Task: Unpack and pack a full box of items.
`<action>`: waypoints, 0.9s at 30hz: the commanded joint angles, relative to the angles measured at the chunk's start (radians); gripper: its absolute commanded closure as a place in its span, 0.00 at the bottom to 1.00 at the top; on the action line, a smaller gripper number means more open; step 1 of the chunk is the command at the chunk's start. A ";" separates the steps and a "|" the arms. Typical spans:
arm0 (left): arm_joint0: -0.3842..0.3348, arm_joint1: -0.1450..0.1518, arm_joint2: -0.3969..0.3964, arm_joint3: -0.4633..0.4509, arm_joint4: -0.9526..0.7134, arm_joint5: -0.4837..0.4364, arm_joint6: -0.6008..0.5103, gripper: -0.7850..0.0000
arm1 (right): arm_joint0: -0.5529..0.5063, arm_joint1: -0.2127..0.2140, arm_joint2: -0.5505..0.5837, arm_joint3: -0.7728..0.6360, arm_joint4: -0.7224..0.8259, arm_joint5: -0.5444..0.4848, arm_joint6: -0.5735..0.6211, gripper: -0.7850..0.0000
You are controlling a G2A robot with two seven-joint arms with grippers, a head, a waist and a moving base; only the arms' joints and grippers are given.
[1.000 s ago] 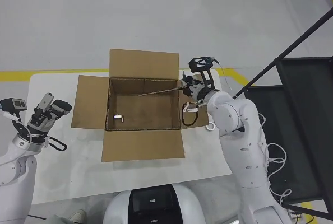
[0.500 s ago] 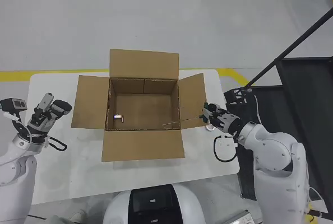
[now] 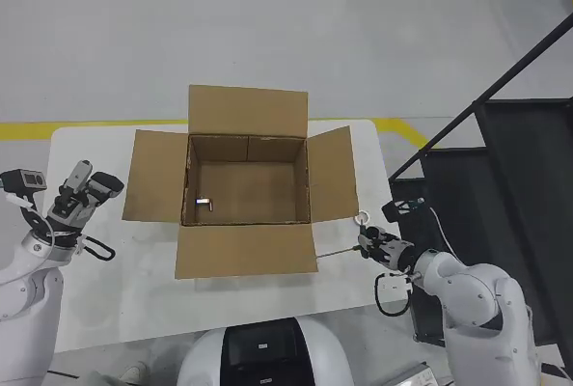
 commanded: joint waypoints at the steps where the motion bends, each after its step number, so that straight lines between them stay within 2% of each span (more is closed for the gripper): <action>1: 0.000 0.000 0.000 0.000 0.000 0.000 0.000 0.00 | 0.004 0.003 -0.007 0.019 -0.049 0.032 0.000 1.00; 12: 0.000 0.000 0.000 0.000 0.000 0.000 0.000 0.00 | 0.039 0.012 0.018 0.118 -0.132 0.196 -0.111 1.00; 17: 0.000 0.000 0.000 0.000 0.000 0.000 0.000 0.00 | 0.051 0.017 0.016 0.153 -0.218 0.269 -0.108 1.00; 22: 0.000 0.000 0.000 0.000 0.000 0.000 0.000 0.00 | 0.109 0.021 -0.036 0.244 -0.301 0.311 -0.102 1.00; 27: 0.000 0.000 0.000 0.000 0.000 0.000 0.000 0.00 | 0.164 0.020 -0.095 0.352 -0.317 0.325 -0.122 1.00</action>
